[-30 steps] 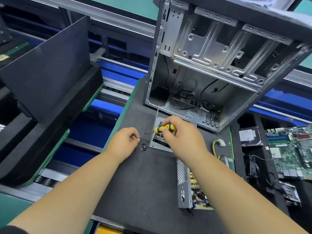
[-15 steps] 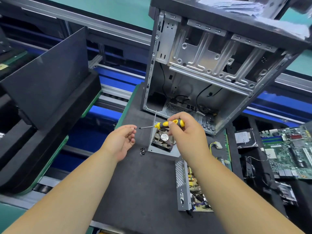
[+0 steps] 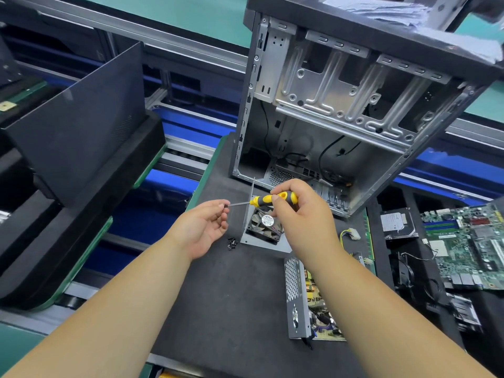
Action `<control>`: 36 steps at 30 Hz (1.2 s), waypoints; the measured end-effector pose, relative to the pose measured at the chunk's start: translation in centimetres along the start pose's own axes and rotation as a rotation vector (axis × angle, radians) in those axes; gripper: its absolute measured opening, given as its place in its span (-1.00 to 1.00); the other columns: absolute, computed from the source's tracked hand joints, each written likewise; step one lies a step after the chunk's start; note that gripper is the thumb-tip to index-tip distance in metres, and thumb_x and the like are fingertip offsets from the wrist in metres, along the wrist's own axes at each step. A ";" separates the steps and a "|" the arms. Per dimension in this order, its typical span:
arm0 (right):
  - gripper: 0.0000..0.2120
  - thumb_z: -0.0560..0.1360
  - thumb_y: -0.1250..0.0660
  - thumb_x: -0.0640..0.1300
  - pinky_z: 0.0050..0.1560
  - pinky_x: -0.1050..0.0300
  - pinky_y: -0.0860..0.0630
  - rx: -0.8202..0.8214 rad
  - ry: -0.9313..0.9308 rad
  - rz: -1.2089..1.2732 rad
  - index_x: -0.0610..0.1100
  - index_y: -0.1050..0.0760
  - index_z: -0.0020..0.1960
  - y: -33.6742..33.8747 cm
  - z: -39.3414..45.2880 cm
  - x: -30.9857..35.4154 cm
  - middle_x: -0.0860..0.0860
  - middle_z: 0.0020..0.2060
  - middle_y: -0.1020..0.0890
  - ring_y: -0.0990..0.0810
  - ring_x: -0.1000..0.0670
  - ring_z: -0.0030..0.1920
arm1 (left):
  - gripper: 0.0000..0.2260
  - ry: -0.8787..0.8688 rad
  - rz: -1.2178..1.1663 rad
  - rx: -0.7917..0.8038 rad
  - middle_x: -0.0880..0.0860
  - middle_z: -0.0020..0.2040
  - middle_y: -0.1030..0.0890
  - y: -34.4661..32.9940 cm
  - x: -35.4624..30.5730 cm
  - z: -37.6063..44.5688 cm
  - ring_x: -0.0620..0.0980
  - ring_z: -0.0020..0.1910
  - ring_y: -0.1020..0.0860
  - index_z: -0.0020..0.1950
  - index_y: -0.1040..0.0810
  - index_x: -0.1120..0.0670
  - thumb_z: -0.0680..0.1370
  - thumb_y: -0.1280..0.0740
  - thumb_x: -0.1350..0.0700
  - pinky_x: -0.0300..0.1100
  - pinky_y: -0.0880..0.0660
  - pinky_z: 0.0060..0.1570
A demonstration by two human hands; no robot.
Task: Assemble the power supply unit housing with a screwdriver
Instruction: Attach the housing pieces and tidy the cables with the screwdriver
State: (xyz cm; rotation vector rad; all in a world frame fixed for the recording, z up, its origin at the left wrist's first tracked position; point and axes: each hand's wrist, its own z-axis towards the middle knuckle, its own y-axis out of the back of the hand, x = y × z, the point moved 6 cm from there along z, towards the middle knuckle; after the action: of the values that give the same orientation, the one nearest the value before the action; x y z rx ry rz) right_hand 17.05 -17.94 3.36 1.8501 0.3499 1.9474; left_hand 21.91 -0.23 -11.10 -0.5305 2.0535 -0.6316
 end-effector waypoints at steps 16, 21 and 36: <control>-0.90 0.54 -0.26 -0.08 -0.49 0.30 -0.28 -0.013 0.091 -0.012 0.13 -0.47 -0.07 5.9 -5.9 -1.7 0.09 -0.38 -0.53 -0.33 0.14 -0.47 | -0.86 -0.060 0.164 0.022 0.00 -0.27 -0.63 -4.5 3.1 -6.2 -0.15 -0.33 -0.56 0.09 -0.58 0.21 0.59 -0.26 0.31 -0.32 -0.55 -0.30; -0.82 0.51 -0.25 -0.15 -0.53 0.32 -0.26 0.012 0.076 -0.031 0.14 -0.47 -0.05 10.3 -10.0 -2.9 0.18 -0.44 -0.50 -0.34 0.14 -0.50 | -0.88 -0.109 0.162 0.010 0.01 -0.23 -0.67 -7.4 6.5 -9.2 -0.16 -0.31 -0.59 0.05 -0.59 0.19 0.58 -0.29 0.30 -0.33 -0.55 -0.30; -0.91 0.54 -0.28 -0.07 -0.27 0.13 -0.48 -0.117 0.015 0.184 0.08 -0.51 -0.13 20.4 -20.2 -6.7 0.03 -0.36 -0.64 -0.53 0.13 -0.40 | -0.85 -0.393 0.692 0.129 -0.02 -0.24 -0.66 -14.5 14.6 -18.7 -0.13 -0.24 -0.58 -0.08 -0.66 0.08 0.54 -0.37 0.31 -0.34 -0.54 -0.15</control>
State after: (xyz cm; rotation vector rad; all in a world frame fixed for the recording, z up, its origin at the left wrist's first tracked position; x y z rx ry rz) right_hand -5.55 -36.74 5.37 1.8487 0.0697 2.0551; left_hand 0.38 -15.71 -2.62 0.1382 1.6535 -0.2141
